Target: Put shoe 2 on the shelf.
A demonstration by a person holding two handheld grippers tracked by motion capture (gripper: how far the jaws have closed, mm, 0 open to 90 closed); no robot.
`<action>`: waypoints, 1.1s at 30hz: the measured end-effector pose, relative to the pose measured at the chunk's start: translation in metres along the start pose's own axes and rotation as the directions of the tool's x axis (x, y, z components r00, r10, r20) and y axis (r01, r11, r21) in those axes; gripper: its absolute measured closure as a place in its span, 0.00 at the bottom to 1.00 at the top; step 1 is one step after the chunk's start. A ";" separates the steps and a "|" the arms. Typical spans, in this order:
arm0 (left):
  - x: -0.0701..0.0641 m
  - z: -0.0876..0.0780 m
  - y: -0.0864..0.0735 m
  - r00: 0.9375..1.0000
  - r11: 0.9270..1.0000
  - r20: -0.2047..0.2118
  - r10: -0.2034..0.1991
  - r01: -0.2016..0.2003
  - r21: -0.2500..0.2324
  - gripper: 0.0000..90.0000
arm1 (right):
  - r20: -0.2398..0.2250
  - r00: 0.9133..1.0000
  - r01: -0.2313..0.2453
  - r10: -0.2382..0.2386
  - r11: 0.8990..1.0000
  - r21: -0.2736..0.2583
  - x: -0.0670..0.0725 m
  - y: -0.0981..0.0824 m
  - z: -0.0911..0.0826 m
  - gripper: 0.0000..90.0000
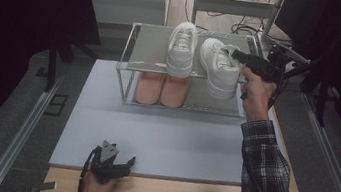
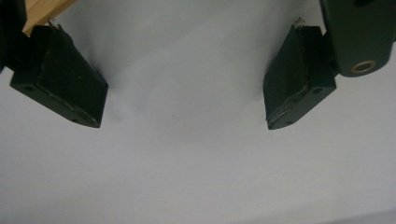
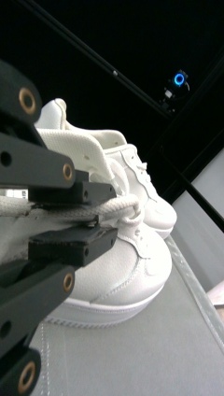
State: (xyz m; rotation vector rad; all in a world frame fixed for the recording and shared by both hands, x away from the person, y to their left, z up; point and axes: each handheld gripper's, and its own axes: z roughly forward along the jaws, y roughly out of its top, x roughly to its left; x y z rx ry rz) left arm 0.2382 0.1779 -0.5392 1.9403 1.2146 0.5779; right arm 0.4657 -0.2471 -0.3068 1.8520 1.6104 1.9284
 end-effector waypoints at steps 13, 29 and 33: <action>0.000 0.000 0.000 1.000 1.000 0.000 -0.001 0.001 0.000 0.16 | -0.048 0.998 0.034 -0.034 0.999 -0.001 0.005 0.004 -0.010 0.66; 0.000 0.000 0.000 1.000 1.000 0.000 0.000 0.000 0.000 0.16 | -0.058 0.996 0.073 -0.073 0.997 -0.003 0.001 0.002 -0.037 0.65; 0.000 0.000 0.000 1.000 1.000 0.000 0.000 0.000 0.001 0.16 | -0.065 0.993 0.095 -0.094 0.995 0.003 0.000 -0.001 -0.046 0.68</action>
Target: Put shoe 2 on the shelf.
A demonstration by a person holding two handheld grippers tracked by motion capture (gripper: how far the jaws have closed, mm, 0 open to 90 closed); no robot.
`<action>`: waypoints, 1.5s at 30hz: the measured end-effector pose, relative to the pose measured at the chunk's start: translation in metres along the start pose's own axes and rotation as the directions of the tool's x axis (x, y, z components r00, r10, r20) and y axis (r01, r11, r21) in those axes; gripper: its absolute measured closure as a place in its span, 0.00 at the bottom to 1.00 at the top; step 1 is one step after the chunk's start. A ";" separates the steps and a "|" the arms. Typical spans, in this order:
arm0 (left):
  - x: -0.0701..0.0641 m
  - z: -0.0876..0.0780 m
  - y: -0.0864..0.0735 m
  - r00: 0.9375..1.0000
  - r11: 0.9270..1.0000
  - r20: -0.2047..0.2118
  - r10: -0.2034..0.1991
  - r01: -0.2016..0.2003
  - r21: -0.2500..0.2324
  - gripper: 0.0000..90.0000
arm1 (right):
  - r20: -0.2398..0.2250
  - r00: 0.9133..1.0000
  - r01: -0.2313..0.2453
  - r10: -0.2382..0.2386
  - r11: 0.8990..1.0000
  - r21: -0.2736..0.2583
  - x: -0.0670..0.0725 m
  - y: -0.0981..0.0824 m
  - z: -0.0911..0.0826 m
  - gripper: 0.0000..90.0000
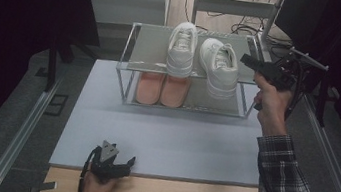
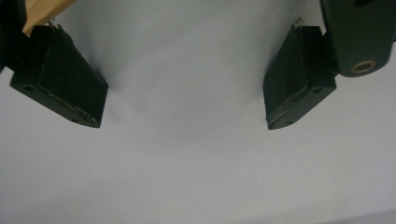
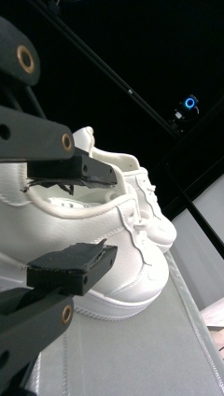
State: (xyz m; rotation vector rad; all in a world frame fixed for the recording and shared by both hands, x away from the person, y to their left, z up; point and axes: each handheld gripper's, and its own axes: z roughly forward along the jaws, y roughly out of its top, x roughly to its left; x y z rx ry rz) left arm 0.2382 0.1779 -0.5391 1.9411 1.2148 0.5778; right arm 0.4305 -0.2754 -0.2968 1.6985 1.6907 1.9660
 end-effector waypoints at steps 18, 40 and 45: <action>0.000 0.000 0.000 1.000 1.000 -0.001 -0.001 0.001 -0.003 0.16 | -0.018 0.998 0.054 -0.053 0.997 0.054 -0.013 -0.033 -0.033 1.00; 0.000 0.000 0.000 1.000 1.000 -0.002 0.001 -0.001 -0.001 0.16 | -0.060 0.991 0.130 -0.122 0.980 0.152 -0.017 -0.081 -0.037 1.00; 0.000 0.000 0.000 1.000 1.000 -0.002 -0.002 0.002 -0.001 0.15 | -0.066 0.990 0.131 -0.121 0.977 0.167 -0.017 -0.084 -0.032 1.00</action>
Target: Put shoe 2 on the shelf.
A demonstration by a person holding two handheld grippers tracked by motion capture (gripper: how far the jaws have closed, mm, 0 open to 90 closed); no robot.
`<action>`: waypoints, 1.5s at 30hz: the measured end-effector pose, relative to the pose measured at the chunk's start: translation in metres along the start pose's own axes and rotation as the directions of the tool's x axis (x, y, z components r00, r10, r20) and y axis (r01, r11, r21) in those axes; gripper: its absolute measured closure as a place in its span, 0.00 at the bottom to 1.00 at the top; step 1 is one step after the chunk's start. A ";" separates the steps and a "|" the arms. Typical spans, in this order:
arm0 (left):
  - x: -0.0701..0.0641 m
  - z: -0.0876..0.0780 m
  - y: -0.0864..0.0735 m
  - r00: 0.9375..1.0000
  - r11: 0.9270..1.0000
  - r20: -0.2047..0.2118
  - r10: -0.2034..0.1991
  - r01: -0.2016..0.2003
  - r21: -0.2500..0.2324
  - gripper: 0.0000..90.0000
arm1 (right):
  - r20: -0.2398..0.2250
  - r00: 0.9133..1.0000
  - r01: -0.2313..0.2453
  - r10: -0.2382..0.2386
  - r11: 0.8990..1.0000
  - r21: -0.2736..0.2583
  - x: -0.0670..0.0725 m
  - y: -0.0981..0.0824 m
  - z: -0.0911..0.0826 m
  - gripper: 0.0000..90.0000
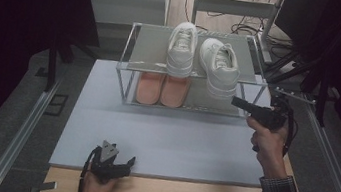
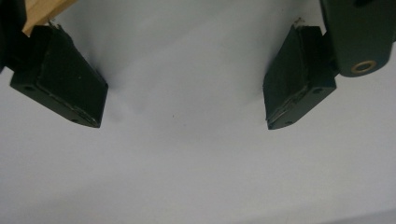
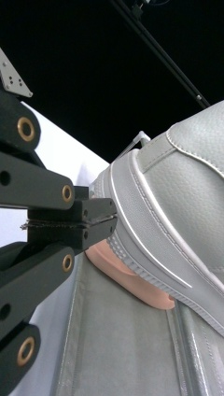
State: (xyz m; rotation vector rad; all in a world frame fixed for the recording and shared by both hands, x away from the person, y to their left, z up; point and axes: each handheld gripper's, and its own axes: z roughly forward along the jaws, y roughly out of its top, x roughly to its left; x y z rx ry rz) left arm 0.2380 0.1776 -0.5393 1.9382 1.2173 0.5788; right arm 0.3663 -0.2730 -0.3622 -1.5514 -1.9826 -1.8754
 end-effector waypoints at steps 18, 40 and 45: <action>0.000 0.000 0.000 1.000 1.000 0.000 -0.001 0.001 0.000 0.15 | 0.014 1.000 -0.011 0.011 1.000 -0.002 0.003 0.001 0.015 1.00; 0.000 0.000 0.000 1.000 1.000 0.000 -0.001 0.001 0.002 0.15 | 0.088 0.996 0.014 -0.014 1.000 0.009 0.009 0.012 0.054 1.00; 0.000 0.000 0.000 1.000 1.000 -0.001 0.000 0.000 0.002 0.15 | 0.099 0.995 0.008 -0.009 1.000 0.009 0.008 0.016 0.064 1.00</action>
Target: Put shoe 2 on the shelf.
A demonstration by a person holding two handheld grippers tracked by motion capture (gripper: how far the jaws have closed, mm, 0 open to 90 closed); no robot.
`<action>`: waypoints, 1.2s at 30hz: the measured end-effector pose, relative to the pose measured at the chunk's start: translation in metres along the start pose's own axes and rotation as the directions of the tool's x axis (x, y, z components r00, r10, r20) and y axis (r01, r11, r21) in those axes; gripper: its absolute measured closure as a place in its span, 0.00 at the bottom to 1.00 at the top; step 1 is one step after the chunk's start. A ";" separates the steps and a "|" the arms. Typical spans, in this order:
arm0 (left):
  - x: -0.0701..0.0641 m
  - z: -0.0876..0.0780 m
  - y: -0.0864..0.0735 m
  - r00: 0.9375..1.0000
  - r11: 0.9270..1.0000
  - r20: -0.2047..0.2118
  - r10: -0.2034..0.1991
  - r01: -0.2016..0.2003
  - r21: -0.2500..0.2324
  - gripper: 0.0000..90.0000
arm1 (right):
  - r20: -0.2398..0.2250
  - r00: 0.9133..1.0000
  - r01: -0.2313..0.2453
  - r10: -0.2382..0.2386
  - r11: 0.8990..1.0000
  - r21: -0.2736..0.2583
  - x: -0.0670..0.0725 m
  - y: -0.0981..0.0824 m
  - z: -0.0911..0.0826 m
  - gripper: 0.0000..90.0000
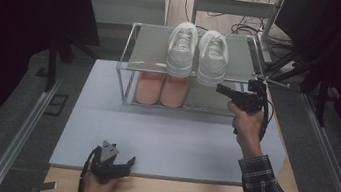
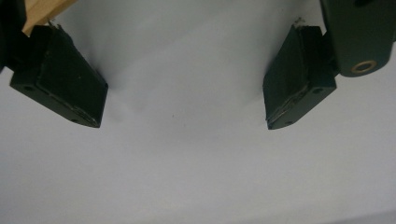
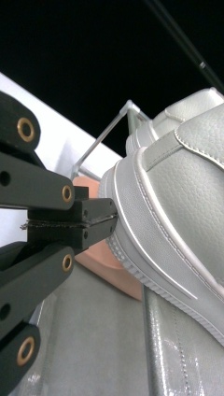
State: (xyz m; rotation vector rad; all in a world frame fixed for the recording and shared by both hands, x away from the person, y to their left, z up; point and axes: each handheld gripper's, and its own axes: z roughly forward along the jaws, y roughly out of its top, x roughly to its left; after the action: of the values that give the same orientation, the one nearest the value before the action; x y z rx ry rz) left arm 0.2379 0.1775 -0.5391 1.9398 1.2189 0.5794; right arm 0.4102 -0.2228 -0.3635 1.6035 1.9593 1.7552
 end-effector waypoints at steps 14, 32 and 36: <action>0.000 0.000 0.000 1.000 1.000 0.001 -0.002 0.002 0.000 0.15 | 0.058 0.998 0.008 -0.008 1.000 0.003 0.002 0.011 0.022 1.00; 0.000 0.000 0.000 1.000 1.000 0.001 -0.001 0.001 0.000 0.15 | 0.079 0.997 0.009 -0.009 1.000 0.006 0.004 0.014 0.033 1.00; 0.000 0.000 0.000 1.000 1.000 0.001 -0.001 0.001 0.000 0.16 | 0.075 0.997 0.009 -0.010 1.000 0.010 0.004 0.015 0.032 1.00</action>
State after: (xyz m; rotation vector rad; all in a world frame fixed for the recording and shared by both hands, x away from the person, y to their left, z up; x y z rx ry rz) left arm 0.2379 0.1776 -0.5392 1.9386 1.2191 0.5774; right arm 0.4379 -0.2002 -0.3615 1.6353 1.9420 1.6584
